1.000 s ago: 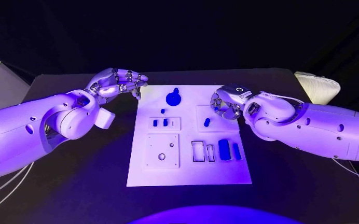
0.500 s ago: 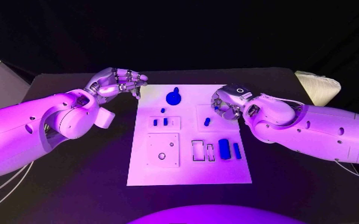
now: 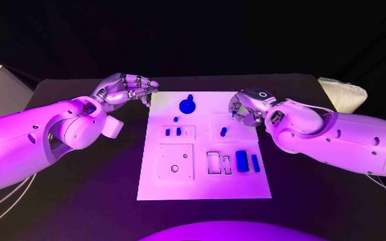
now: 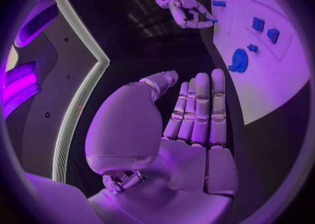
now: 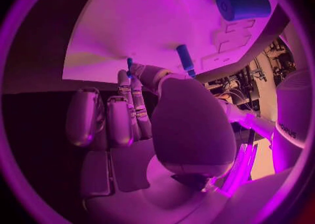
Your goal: Assemble the parts on the task board
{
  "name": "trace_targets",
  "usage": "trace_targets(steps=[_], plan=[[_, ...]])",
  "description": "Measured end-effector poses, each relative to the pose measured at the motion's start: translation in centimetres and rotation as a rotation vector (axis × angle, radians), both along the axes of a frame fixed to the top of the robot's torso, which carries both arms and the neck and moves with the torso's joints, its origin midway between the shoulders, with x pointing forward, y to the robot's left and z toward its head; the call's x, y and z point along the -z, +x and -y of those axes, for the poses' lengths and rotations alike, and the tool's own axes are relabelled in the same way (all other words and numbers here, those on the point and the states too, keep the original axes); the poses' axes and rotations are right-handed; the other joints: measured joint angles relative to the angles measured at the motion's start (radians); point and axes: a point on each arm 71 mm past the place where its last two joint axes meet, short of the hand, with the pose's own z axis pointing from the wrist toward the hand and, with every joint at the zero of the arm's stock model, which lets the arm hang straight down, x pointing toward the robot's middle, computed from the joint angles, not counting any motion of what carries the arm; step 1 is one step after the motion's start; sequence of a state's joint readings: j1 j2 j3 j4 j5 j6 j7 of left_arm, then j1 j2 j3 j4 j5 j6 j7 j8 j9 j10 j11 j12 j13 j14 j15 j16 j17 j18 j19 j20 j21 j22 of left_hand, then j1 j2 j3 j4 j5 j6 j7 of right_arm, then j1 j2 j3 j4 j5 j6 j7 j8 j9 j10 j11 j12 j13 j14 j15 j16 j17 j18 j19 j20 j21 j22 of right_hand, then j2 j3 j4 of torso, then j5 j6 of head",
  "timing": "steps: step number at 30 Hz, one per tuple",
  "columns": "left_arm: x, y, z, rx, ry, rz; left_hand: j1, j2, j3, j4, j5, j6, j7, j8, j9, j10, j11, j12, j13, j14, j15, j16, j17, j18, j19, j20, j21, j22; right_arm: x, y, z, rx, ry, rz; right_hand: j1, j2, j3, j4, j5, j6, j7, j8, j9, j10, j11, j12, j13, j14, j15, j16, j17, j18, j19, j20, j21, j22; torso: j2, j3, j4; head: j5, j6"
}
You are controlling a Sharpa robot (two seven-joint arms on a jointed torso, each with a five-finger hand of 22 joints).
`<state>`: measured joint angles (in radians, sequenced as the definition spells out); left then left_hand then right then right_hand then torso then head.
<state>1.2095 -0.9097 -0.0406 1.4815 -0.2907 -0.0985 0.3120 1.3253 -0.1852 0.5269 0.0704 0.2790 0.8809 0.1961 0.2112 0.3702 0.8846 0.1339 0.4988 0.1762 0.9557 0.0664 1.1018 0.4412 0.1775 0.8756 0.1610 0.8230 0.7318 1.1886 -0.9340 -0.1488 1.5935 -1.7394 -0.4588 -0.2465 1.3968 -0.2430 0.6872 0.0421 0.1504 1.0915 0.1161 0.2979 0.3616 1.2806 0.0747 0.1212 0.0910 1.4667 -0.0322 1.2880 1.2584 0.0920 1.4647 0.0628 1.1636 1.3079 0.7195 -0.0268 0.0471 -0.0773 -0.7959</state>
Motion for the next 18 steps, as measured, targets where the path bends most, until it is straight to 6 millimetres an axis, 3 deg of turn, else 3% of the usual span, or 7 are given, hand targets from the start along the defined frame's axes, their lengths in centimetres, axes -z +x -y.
trace_targets(steps=[7,18], plan=[[0.1,0.1,-0.2,-0.007,0.003,0.000,0.000,0.000,0.000,0.000,0.000,0.000,0.000,0.000,0.000,0.000,0.000,0.000,0.000,0.000,0.000,0.000,0.000,0.000,0.000,0.000,0.000,0.000,-1.2,-0.5,-0.1,0.003,0.060,-0.004,0.000,0.000,0.001,-0.002,-0.002,0.000,0.000,0.000,0.000,0.000,0.000,0.002,0.000,0.000,0.000,0.000,-0.004,0.000,0.000,0.000,0.000,0.000,0.000,-0.0004,-0.0001,0.001,0.001],[0.1,0.1,-0.1,-0.005,0.003,-0.001,0.000,0.000,0.000,0.000,0.000,0.000,0.000,0.000,0.000,0.000,0.000,0.000,0.000,0.000,0.000,0.000,0.000,0.000,0.000,0.000,0.000,0.000,-1.9,-3.1,-4.0,-0.105,0.184,-0.028,-0.002,0.007,0.017,-0.013,-0.003,0.000,0.000,0.000,-0.001,0.000,0.000,0.002,0.001,0.000,0.000,0.000,-0.007,0.000,0.000,0.000,0.000,0.000,0.000,-0.0004,-0.0002,0.016,0.005]])
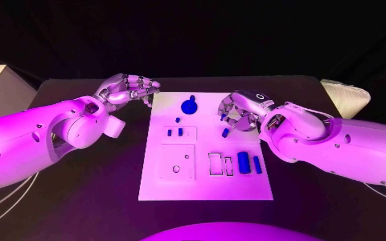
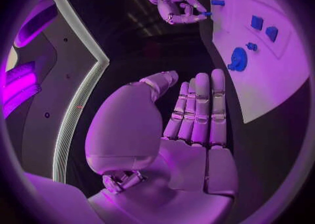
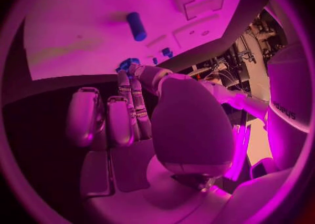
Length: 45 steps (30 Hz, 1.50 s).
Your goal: Assemble the parts on the task board
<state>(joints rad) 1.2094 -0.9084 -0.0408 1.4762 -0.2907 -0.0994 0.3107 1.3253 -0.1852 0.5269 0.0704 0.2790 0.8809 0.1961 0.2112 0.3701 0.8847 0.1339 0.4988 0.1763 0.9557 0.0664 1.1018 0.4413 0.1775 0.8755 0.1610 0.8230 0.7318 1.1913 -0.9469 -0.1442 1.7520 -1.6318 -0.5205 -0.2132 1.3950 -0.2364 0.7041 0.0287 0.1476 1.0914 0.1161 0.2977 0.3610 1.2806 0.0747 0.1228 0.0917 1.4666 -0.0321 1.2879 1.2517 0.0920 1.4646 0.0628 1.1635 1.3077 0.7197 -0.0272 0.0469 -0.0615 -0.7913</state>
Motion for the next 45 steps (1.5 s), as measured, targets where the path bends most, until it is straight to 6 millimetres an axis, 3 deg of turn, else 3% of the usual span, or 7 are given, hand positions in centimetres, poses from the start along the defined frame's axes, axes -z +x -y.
trace_targets(steps=[10,17,24,33,45], plan=[[0.2,-0.2,0.4,0.009,-0.004,-0.005,0.000,0.000,0.000,0.000,0.000,0.000,0.000,0.000,0.001,0.000,0.000,0.000,-0.001,0.000,0.000,0.000,-0.001,0.000,0.004,0.004,-0.007,-0.002,1.4,-2.5,-3.8,-0.112,0.063,-0.010,0.000,0.000,0.001,-0.001,0.003,0.000,0.000,0.000,-0.001,0.000,0.000,0.000,0.000,0.000,0.000,0.000,-0.002,0.000,0.000,0.000,0.000,0.000,0.000,-0.0011,-0.0012,0.032,-0.003],[0.6,-0.4,0.8,0.019,-0.008,-0.014,0.000,0.000,0.000,0.000,0.000,0.000,0.000,0.000,0.001,0.000,0.000,0.000,-0.001,0.000,0.000,0.000,-0.001,0.000,0.004,0.004,-0.007,-0.002,3.1,-3.9,-6.2,-0.178,0.071,-0.005,0.000,0.000,0.007,-0.007,0.003,0.000,0.000,0.000,0.000,0.000,0.000,-0.002,0.001,0.000,0.000,0.000,-0.004,0.000,0.000,0.000,0.000,0.000,0.000,-0.0002,-0.0011,0.071,-0.015],[0.8,-0.5,1.1,0.024,-0.010,-0.017,0.000,0.000,0.000,0.000,0.000,0.000,0.000,0.000,0.001,0.000,0.000,0.000,-0.001,0.000,0.000,0.000,-0.001,0.000,0.004,0.004,-0.007,-0.002,4.5,-4.7,-8.2,-0.224,0.063,0.002,0.010,0.009,0.007,-0.007,0.003,-0.001,0.000,-0.002,0.000,0.003,0.003,-0.008,0.001,0.000,0.000,0.000,-0.004,0.000,0.000,0.000,0.000,0.000,0.001,-0.0007,-0.0002,0.093,-0.023],[0.8,-0.5,1.3,0.027,-0.011,-0.017,0.000,0.000,0.000,0.000,0.000,0.000,0.000,0.003,0.001,0.000,0.000,0.000,-0.001,0.000,0.000,-0.004,-0.001,0.000,0.004,0.004,-0.007,-0.003,5.8,-5.5,-9.7,-0.244,0.054,-0.002,0.025,0.023,0.007,-0.007,0.002,0.001,0.002,0.000,0.000,0.004,0.004,-0.008,0.001,0.000,0.000,0.000,-0.006,0.000,0.000,0.000,0.000,0.000,0.001,-0.0007,0.0006,0.110,-0.032],[0.8,-0.5,1.3,0.027,-0.011,-0.018,0.000,0.000,0.000,0.000,0.000,0.000,0.000,0.003,0.001,0.000,0.000,0.000,-0.001,0.000,0.000,-0.004,-0.001,0.000,0.004,0.004,-0.007,-0.003,6.2,-5.2,-9.6,-0.228,0.031,0.008,0.025,0.022,0.008,-0.008,0.006,0.001,0.002,-0.001,0.001,0.006,0.001,-0.008,0.002,0.000,0.000,0.000,-0.006,0.000,0.000,0.000,0.000,0.000,0.001,-0.0007,-0.0004,0.119,-0.043]])
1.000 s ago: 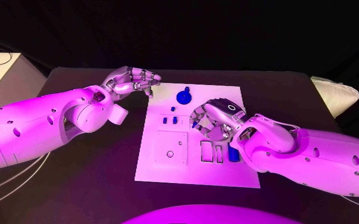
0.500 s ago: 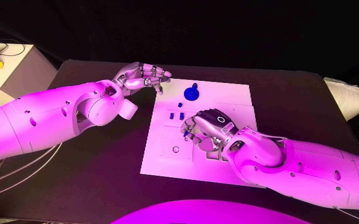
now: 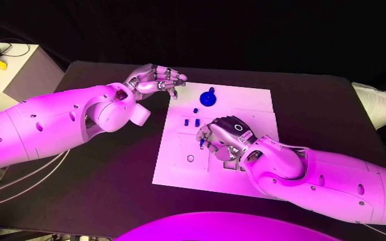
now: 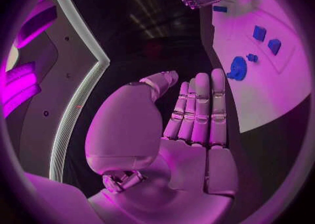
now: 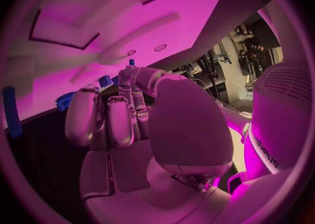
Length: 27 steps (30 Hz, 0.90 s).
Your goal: Assemble the parts on the task board
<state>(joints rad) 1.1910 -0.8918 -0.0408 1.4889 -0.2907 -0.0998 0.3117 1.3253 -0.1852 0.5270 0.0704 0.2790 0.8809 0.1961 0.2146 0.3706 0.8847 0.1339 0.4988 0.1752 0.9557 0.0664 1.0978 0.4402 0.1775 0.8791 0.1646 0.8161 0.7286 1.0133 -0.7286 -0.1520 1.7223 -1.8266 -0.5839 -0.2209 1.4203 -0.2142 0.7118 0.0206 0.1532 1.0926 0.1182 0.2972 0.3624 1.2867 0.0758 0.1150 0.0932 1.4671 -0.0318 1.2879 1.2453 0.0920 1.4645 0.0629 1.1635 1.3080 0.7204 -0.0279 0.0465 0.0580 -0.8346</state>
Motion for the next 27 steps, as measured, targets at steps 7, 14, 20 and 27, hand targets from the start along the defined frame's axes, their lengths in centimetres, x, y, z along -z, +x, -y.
trace_targets(steps=[7,14,20,27], plan=[[0.01,0.02,-0.06,-0.001,0.001,0.000,0.000,0.000,0.000,0.000,0.000,0.000,0.000,0.000,0.000,0.000,0.000,0.000,0.000,0.000,0.000,0.000,0.000,0.000,0.000,0.000,0.000,0.000,0.07,-0.04,0.09,0.002,-0.007,-0.002,-0.002,0.001,0.000,0.000,0.000,0.000,0.000,-0.002,0.000,0.001,-0.001,0.000,0.000,0.000,0.000,0.000,0.000,0.000,0.000,0.000,0.000,0.000,0.000,0.0008,0.0000,0.001,-0.004],[0.02,0.02,-0.08,-0.002,0.001,-0.001,0.000,0.000,0.000,0.000,0.000,0.000,0.000,0.000,0.000,0.000,0.000,0.000,0.000,0.000,0.000,0.000,0.000,0.000,0.000,0.000,0.000,0.000,0.19,-0.12,0.12,0.000,-0.016,-0.009,-0.004,0.004,0.000,0.000,0.000,-0.003,-0.001,0.001,0.000,0.001,-0.001,0.000,-0.001,0.000,0.000,0.000,0.000,0.000,0.000,0.000,0.000,0.000,0.000,0.0008,-0.0002,0.001,-0.006],[0.03,0.03,-0.14,-0.003,0.002,-0.001,0.000,0.000,0.000,0.000,0.000,0.000,0.000,0.000,0.000,0.000,0.000,0.000,0.000,0.000,0.000,0.000,0.000,0.000,0.000,0.000,0.000,0.000,0.24,-0.17,0.14,-0.001,-0.021,-0.012,-0.005,0.004,0.000,0.000,0.000,-0.001,0.001,0.001,0.000,0.001,-0.001,0.000,-0.001,0.000,0.000,0.000,0.000,0.000,0.000,0.000,0.000,0.000,0.000,0.0008,-0.0002,0.000,-0.008],[0.04,0.04,-0.22,-0.005,0.003,-0.002,0.004,0.004,-0.006,0.000,0.000,0.000,0.000,0.000,0.001,-0.004,0.004,0.000,-0.002,0.000,0.000,0.000,-0.002,0.000,0.000,0.000,0.000,-0.002,0.29,-0.16,0.20,0.000,-0.025,-0.015,-0.005,0.004,-0.001,-0.001,0.000,-0.001,0.001,0.001,0.001,0.001,-0.001,-0.002,0.000,0.000,0.000,0.000,0.000,0.000,0.000,0.000,0.000,0.000,0.000,0.0007,0.0003,0.000,-0.010]])
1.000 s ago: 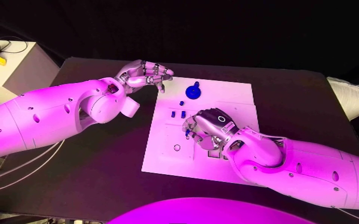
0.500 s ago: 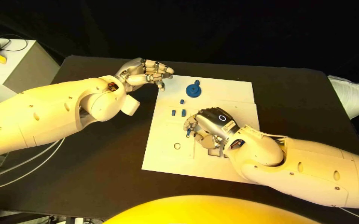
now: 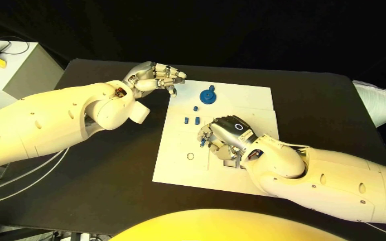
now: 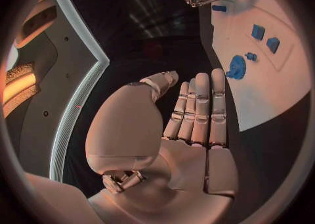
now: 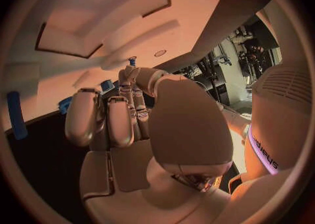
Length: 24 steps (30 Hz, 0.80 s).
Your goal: Assemble the parts on the task board
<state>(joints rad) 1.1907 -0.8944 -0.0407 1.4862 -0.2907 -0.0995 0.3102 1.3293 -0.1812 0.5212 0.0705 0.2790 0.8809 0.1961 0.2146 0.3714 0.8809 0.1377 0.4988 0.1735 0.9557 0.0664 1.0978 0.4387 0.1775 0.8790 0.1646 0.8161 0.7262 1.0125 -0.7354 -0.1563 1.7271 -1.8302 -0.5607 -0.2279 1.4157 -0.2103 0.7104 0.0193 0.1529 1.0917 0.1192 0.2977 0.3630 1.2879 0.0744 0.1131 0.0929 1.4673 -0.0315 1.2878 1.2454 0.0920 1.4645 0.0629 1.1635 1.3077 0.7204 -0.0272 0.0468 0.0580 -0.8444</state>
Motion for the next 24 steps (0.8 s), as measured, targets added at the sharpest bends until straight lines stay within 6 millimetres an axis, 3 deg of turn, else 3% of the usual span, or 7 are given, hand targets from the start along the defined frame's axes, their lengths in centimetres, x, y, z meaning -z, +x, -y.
trace_targets(steps=[24], plan=[[0.02,-0.01,-0.10,-0.002,0.002,-0.002,0.000,0.000,0.000,0.000,0.000,0.000,0.000,0.000,0.000,0.000,0.000,0.000,0.000,0.000,0.000,0.000,0.000,0.000,0.000,0.000,-0.005,-0.001,0.40,0.18,-0.42,0.000,-0.015,-0.008,-0.004,-0.004,0.000,0.000,-0.001,0.000,0.000,0.000,0.001,0.004,-0.004,-0.006,-0.001,0.001,0.001,0.000,-0.003,0.000,0.000,0.000,-0.005,0.000,0.000,-0.0007,0.0002,0.001,-0.007]])
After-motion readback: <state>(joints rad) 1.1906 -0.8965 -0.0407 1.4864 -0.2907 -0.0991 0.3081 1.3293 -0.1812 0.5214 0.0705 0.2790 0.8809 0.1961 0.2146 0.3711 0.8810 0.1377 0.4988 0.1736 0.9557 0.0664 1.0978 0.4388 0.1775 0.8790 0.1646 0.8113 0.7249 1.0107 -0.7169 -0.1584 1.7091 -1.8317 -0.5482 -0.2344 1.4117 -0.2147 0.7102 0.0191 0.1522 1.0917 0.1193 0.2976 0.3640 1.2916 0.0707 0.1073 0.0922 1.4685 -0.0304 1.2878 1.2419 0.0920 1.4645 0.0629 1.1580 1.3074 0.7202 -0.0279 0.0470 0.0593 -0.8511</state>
